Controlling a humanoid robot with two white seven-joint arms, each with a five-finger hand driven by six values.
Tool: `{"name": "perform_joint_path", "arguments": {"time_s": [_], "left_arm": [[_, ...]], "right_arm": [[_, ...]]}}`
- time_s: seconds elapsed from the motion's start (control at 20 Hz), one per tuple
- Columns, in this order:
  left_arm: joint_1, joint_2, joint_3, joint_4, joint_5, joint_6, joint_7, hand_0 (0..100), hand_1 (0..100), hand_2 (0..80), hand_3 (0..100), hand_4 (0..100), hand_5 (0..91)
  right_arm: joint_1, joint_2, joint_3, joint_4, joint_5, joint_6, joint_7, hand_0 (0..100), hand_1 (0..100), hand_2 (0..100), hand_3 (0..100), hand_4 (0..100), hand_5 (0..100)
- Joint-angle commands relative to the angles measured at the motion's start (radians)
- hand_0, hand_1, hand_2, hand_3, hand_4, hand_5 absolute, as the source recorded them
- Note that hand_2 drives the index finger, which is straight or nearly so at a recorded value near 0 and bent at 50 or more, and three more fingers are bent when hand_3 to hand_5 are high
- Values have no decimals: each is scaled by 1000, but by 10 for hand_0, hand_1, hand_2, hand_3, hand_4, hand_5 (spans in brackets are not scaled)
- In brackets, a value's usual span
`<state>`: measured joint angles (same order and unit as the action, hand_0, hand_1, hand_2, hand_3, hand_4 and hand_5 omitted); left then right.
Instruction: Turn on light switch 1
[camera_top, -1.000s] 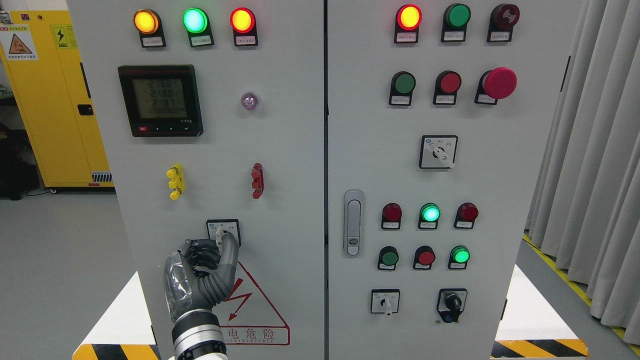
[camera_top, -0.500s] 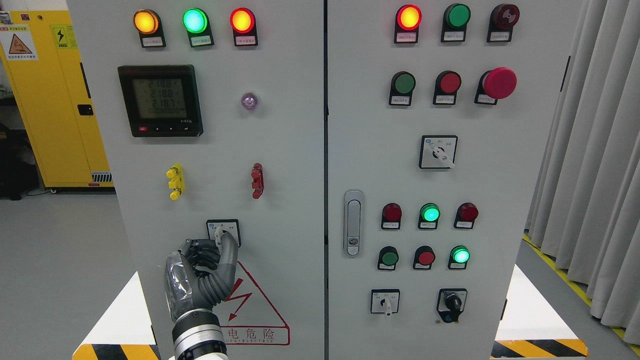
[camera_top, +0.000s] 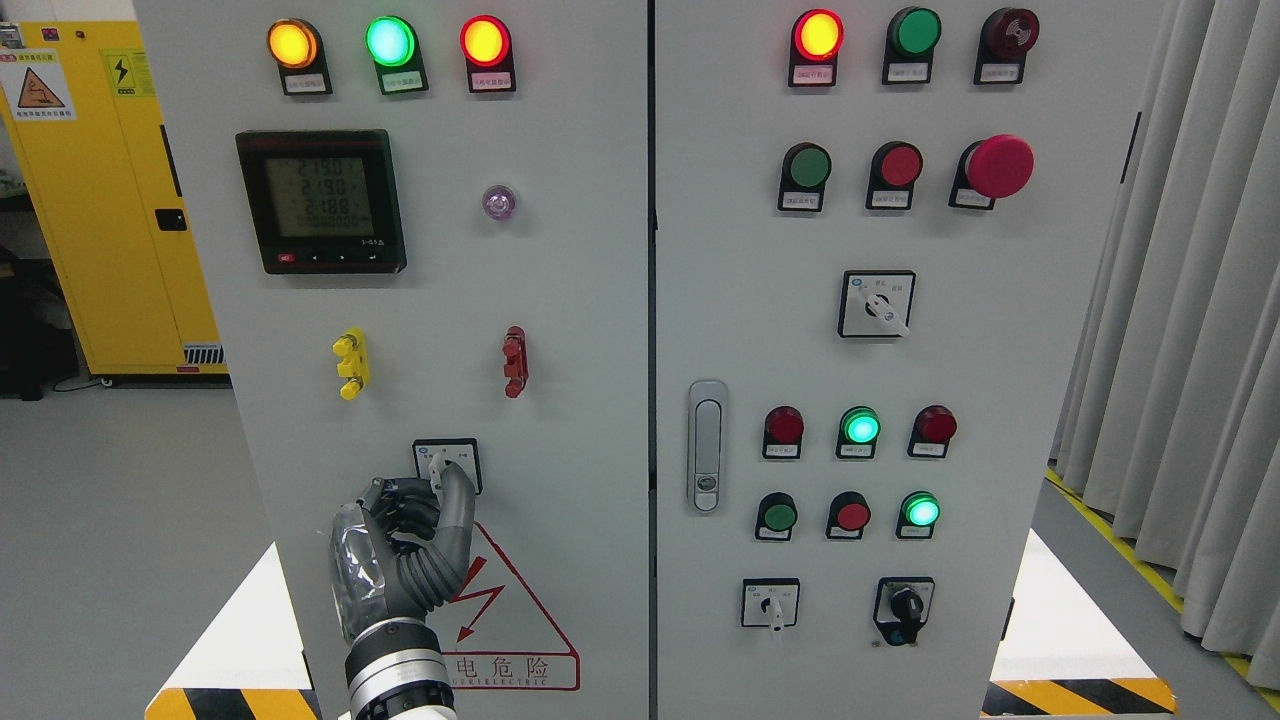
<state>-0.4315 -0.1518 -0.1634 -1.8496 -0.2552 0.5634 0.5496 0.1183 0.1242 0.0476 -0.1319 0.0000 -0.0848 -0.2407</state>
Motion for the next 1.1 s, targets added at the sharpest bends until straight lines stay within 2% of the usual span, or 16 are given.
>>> {"name": "perform_joint_path", "arguments": {"time_s": [0.0,1.05], "left_arm": [[-1,0,-2,0,1,0,-3,578,534,619,831,800,742],[0,0,-4,1,5,1,-5,608,478,653,854,807,748]], "right_arm": [[0,0,0,0,-29,0,0,0,500,40,0,0,0],[0,0,0,0,-29,0,0,0,500,40,0,0,0]]}}
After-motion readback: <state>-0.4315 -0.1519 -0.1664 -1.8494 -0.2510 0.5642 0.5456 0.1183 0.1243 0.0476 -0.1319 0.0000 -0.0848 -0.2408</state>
